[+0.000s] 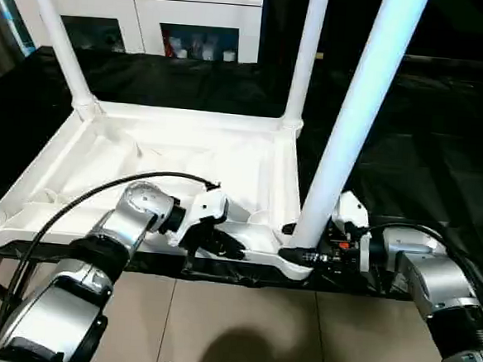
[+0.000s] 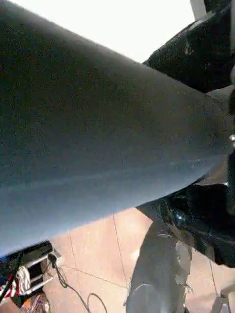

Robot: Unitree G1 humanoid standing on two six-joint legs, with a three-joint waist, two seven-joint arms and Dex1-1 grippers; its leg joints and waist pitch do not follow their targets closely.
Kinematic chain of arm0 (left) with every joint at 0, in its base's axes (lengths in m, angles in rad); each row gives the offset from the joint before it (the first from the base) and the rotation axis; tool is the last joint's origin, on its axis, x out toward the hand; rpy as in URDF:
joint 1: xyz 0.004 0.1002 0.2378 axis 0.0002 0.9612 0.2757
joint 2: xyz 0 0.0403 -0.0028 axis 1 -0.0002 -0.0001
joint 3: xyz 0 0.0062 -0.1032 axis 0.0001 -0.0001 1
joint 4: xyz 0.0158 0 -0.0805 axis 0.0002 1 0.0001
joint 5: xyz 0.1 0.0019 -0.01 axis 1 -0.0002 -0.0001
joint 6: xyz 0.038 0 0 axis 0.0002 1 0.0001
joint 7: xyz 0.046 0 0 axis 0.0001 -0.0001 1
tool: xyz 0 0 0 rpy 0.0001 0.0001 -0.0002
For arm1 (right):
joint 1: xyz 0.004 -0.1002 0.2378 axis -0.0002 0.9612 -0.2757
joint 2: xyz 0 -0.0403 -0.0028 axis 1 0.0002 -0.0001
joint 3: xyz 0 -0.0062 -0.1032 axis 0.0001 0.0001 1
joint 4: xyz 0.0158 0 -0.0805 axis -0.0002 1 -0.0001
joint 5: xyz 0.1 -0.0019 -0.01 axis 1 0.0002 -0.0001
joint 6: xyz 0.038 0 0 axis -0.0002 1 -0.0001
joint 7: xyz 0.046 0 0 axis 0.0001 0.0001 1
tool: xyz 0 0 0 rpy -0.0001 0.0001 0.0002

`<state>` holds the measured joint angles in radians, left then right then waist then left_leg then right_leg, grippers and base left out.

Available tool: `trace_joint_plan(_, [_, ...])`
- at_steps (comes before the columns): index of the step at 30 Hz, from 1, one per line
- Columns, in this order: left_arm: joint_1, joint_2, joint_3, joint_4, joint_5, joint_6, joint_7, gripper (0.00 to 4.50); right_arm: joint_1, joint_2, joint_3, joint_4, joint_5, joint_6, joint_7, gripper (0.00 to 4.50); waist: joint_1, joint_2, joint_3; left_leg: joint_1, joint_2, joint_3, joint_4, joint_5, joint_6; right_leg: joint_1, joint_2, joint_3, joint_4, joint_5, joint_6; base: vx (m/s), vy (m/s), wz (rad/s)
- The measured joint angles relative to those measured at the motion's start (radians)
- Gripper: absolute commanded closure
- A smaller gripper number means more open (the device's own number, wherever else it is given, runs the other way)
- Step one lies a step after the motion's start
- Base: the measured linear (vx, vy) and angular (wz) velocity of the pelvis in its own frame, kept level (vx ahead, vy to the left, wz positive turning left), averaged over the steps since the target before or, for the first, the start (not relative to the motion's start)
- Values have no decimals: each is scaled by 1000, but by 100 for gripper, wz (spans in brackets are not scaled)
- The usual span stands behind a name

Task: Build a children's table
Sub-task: Rotate leg to tighten

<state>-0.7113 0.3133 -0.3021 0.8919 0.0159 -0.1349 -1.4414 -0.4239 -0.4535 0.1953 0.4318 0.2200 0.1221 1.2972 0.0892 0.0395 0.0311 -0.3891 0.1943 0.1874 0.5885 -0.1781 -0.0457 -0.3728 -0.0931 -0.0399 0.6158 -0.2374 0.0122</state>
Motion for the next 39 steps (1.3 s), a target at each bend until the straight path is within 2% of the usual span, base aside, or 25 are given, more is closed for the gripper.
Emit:
trace_joint_plan(3, [-2,-4,0,4,0,1,-2,450,10,4,-1,-18,0,6,-5,249,2,0,0,0,0,0,0,0,0,0,0,0,0,0,0,0,0,0])
trace_joint_plan(7, [-6,-18,-1,10,14,15,13,450,70,24,-31,-77,3,22,-64,252,5,1,0,2,1,2,0,0,0,2,-1,0,0,0,0,0,0,0])
trace_joint_plan(11, [-25,-56,13,39,41,52,149,450,99,94,-92,-68,-24,23,-267,253,1,-3,-1,11,2,7,-2,-2,-4,9,-2,1,0,1,-2,-14,0,0])
trace_joint_plan(13, [-46,-91,17,58,61,84,254,450,95,158,-134,-41,-54,21,-441,255,-7,-6,2,17,1,9,-3,-2,-4,11,-2,3,-2,1,-2,-62,5,-2])
trace_joint_plan(15, [-48,-132,30,69,69,109,348,450,68,213,-162,3,-81,24,-601,257,-24,-8,3,23,-1,8,-5,-2,-4,11,-4,3,-7,-3,5,-70,24,-12])
trace_joint_plan(16, [-49,-139,32,71,70,113,362,450,63,224,-168,11,-84,24,-625,257,-27,-9,3,23,-1,7,-6,-2,-4,11,-4,3,-7,-3,5,-55,26,-8])
trace_joint_plan(19, [-76,-206,41,108,97,139,512,450,-9,348,-243,104,-112,28,-928,257,-47,-11,4,23,-3,7,-10,-2,-4,9,-5,3,-15,-3,6,0,0,0])
trace_joint_plan(22, [-84,-219,42,121,103,139,564,450,-51,402,-258,146,-141,25,-1061,257,-56,-10,4,22,-5,7,-16,-2,-4,9,-5,3,-23,-2,4,0,0,0])
trace_joint_plan(23, [-85,-221,44,126,105,137,569,450,-56,406,-258,155,-149,20,-1073,257,-56,-11,4,22,-5,7,-16,-2,-4,9,-5,3,-24,0,0,0,0,0])
trace_joint_plan(24, [-85,-221,44,127,108,129,570,450,-59,407,-258,163,-152,10,-1074,222,-56,-11,3,23,-5,8,-16,-2,-4,9,-5,3,-24,2,-3,0,0,0])
trace_joint_plan(25, [-85,-221,44,127,109,125,569,450,-59,407,-258,166,-153,2,-1074,222,-56,-11,3,22,-5,8,-16,-2,-4,9,-5,3,-23,2,-3,0,0,0])
trace_joint_plan(27, [-85,-218,44,127,112,115,561,450,-59,409,-258,168,-152,-7,-1073,185,-55,-11,3,21,-5,9,-16,-2,-4,9,-5,4,-23,6,-3,0,0,0])
trace_joint_plan(31, [-85,-195,44,127,113,78,516,450,-56,399,-261,167,-132,-18,-997,153,-55,-9,4,20,-4,10,-17,-2,-4,7,-5,3,-22,20,1,0,0,0])
trace_joint_plan(35, [-76,-160,46,119,89,42,415,450,-35,309,-209,138,-117,-18,-783,137,-53,-9,5,18,-1,9,-20,-1,-5,4,-3,2,-21,26,-2,13,-6,0])
trace_joint_plan(39, [-70,-112,51,93,57,35,281,450,-8,197,-141,85,-96,-28,-536,137,-37,-8,5,11,4,10,-20,2,-2,-3,1,-1,-20,23,0,56,-17,-2])
